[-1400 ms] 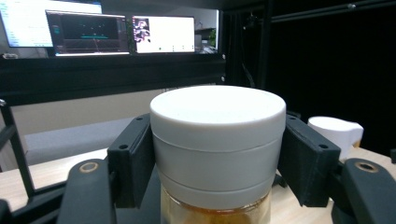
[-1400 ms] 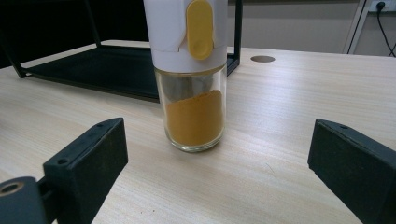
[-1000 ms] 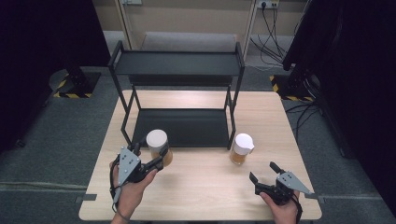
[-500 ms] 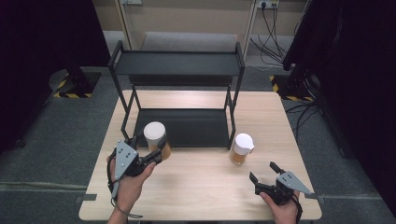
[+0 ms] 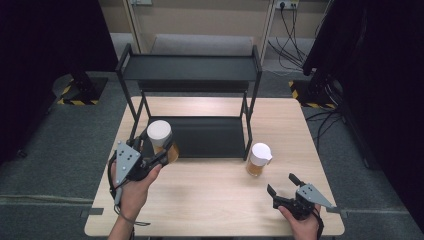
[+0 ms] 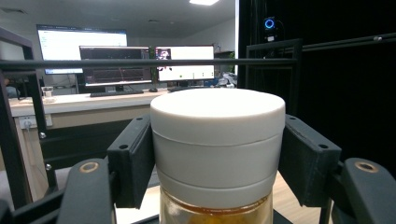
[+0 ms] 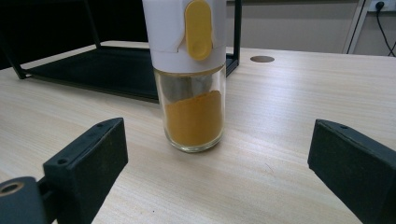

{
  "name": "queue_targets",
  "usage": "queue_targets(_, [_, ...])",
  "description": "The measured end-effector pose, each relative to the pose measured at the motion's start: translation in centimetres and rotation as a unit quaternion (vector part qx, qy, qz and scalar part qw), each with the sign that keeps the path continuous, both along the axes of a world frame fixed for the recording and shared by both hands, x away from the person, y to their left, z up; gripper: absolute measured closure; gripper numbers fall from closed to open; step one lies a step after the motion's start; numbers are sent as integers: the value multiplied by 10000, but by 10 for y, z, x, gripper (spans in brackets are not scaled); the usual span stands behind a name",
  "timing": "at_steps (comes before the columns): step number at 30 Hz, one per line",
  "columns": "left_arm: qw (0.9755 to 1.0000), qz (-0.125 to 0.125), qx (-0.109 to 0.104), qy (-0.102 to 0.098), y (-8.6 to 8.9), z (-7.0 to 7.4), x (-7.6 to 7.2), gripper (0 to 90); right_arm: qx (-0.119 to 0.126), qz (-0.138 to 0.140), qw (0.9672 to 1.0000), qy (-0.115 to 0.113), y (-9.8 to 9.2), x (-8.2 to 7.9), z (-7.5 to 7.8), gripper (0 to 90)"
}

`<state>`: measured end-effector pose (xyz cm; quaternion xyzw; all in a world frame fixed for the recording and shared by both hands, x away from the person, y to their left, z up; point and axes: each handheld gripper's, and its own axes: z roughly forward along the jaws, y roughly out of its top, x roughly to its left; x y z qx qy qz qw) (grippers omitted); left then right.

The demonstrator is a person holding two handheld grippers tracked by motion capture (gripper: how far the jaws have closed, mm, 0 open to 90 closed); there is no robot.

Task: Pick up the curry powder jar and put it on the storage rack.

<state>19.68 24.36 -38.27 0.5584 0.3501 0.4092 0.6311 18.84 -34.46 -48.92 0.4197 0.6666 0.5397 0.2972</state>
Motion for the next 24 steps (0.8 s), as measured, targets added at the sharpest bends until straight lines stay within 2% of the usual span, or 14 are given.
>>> queue_targets(11, [9998, 151, -29, -85, 1, 9, 3, 334, 11, -4, 10000, 0, 0, 0, 0, 52])
queue_targets(24, [9993, 339, -84, -156, 2, 26, 12, 334, 6, -4, 10000, 1, 0, 0, 0, 52])
